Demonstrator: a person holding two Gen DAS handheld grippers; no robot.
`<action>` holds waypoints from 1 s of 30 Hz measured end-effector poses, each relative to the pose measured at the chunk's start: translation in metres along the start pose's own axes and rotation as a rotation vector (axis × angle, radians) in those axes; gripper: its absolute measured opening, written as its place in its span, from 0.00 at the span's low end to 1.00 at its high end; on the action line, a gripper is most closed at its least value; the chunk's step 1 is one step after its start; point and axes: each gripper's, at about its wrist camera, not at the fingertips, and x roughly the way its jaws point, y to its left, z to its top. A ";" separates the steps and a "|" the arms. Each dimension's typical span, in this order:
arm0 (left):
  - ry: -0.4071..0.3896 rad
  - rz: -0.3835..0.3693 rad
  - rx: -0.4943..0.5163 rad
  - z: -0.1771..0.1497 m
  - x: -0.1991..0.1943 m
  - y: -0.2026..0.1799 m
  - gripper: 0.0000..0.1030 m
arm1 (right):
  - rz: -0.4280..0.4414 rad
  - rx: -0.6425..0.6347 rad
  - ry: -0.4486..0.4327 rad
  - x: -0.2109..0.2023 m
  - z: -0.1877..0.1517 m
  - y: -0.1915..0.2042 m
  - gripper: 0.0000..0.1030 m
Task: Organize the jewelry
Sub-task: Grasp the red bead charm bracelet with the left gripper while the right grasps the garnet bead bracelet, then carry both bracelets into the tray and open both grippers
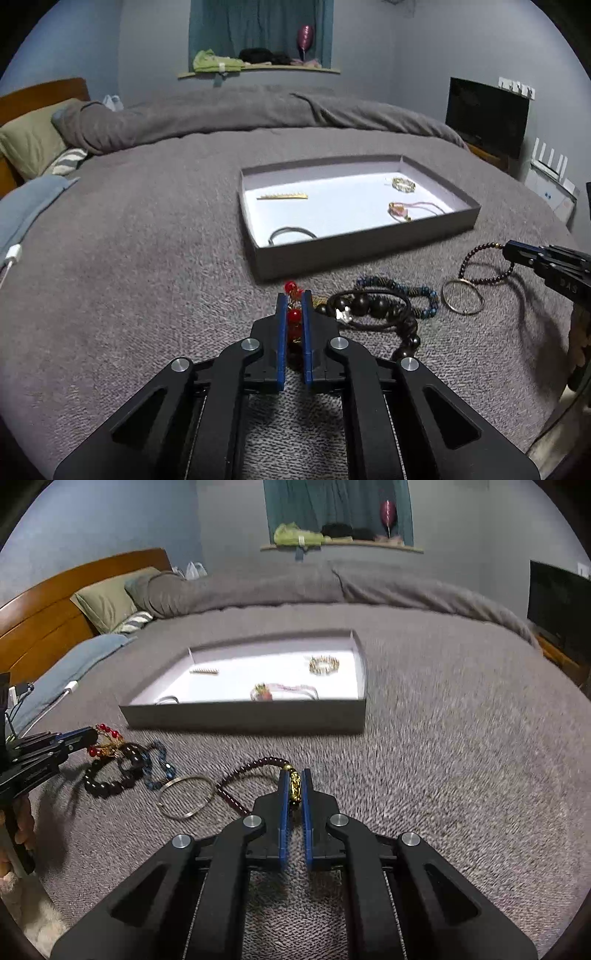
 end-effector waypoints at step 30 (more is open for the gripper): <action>-0.192 0.003 0.023 0.115 0.000 -0.014 0.08 | -0.023 0.013 -0.275 -0.020 0.110 -0.008 0.06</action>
